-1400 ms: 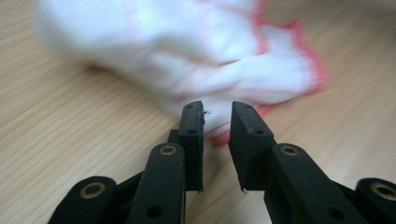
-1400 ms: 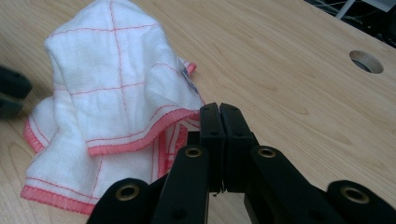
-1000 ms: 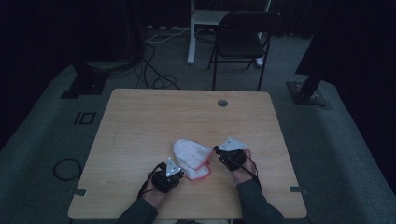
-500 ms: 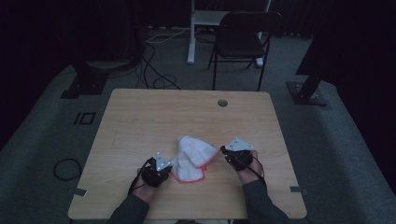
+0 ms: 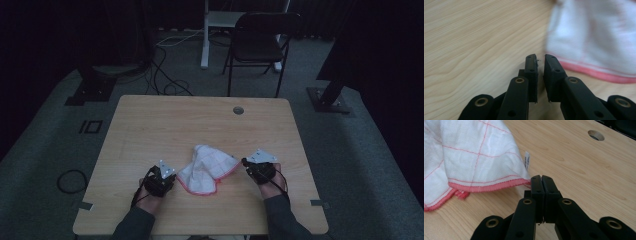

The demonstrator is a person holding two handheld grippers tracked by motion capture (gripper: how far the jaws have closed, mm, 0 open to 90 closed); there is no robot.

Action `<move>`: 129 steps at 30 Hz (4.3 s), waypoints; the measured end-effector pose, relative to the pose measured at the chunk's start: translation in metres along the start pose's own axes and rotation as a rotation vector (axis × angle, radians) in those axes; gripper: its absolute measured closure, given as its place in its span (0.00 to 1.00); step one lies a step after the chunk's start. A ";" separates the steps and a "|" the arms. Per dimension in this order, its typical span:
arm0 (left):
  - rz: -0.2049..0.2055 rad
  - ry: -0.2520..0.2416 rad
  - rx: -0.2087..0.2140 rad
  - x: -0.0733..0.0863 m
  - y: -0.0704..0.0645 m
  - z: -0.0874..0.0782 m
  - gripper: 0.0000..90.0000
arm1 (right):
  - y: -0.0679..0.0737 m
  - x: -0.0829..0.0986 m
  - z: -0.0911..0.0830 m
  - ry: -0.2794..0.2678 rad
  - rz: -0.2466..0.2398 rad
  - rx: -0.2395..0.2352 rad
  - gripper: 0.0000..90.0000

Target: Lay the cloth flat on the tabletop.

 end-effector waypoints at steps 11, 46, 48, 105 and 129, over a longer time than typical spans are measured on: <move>0.087 -0.089 0.193 -0.033 -0.064 -0.009 0.89 | 0.002 -0.001 0.002 0.000 -0.005 -0.003 1.00; 0.073 -0.007 0.223 0.021 -0.054 -0.025 0.90 | -0.021 0.027 -0.012 0.023 0.056 0.036 0.99; 0.074 -0.005 0.217 0.022 -0.053 -0.026 0.90 | -0.023 0.030 -0.015 0.024 0.060 0.038 0.99; -0.150 -0.003 0.266 -0.036 0.025 0.043 0.58 | 0.043 -0.081 0.079 0.020 0.089 -0.175 0.67; -0.097 -0.127 0.177 -0.075 0.032 -0.004 0.98 | 0.046 -0.093 0.071 0.030 0.129 -0.226 0.94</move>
Point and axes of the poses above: each handheld gripper's, and its own axes: z roughly forward along the jaws, x roughly out of its underside, y roughly to its left, the point moved 7 cm from there along z, roughly forward along the jaws, and after that the axes turned 2 degrees about z, right-handed, at the moved point
